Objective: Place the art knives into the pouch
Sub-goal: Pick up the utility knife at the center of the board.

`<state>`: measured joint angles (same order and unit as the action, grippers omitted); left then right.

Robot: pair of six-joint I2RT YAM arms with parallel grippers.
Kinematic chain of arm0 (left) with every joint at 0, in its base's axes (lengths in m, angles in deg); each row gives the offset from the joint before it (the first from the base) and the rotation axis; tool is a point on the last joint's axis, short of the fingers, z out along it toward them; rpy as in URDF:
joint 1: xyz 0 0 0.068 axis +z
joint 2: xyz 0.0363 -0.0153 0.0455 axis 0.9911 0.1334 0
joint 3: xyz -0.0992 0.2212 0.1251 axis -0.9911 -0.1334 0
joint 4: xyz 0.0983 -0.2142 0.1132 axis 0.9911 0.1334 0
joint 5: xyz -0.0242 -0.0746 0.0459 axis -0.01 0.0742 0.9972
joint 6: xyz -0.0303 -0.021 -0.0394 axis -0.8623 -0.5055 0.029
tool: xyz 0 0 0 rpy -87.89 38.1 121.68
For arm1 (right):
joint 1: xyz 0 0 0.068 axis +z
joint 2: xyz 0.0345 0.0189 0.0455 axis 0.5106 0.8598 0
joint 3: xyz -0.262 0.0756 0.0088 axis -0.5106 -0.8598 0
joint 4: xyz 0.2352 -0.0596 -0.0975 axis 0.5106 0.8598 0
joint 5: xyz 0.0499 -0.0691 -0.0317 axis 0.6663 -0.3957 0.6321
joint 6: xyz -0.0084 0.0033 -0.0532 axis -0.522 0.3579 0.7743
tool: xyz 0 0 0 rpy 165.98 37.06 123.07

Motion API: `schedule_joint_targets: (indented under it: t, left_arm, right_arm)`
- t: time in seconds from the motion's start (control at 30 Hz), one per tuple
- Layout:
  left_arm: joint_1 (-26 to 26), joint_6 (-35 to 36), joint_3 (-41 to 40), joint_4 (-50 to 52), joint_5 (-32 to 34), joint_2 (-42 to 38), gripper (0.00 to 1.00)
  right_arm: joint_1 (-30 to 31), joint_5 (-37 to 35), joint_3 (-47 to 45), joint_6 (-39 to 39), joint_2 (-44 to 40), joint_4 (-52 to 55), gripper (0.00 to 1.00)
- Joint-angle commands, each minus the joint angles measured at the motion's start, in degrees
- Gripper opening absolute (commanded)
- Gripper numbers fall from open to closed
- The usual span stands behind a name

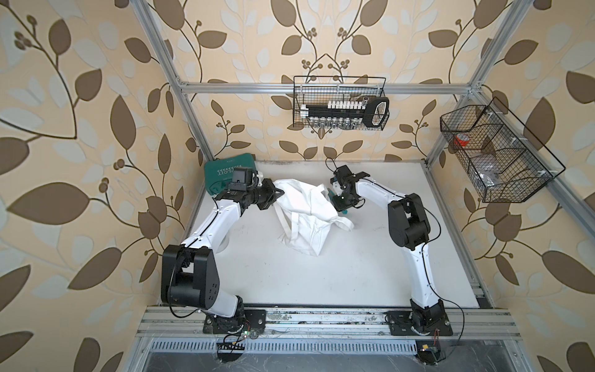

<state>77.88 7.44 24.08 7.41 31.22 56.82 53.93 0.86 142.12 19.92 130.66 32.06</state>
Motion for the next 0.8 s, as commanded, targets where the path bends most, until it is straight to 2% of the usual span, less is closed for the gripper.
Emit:
schedule_joint_targets:
  t: [0.0, 0.17, 0.27, 0.43, 0.77]
  left_arm:
    - [-0.03, -0.03, 0.76, -2.04, -1.08, 0.48, 0.0]
    - [-0.03, -0.03, 0.83, -2.2, -1.26, 0.42, 0.0]
    - [-0.03, -0.04, 0.75, -2.19, -1.25, 0.33, 0.0]
    - [-0.03, -0.07, 0.66, -2.26, -1.34, 0.31, 0.0]
    - [-0.06, -0.2, 0.61, -2.39, -1.43, 0.42, 0.0]
  right_arm:
    - [0.03, 1.18, 1.09, 0.05, 3.45, 1.65, 0.43]
    - [-0.02, 0.26, 2.06, -0.12, 4.86, 3.15, 0.29]
    - [0.08, -0.07, 2.06, -0.21, 4.67, 3.63, 0.25]
    - [-0.02, -0.44, 0.67, -1.04, 1.81, 4.36, 0.22]
    - [-0.19, -4.57, -8.71, -3.85, -14.04, 4.74, 0.23]
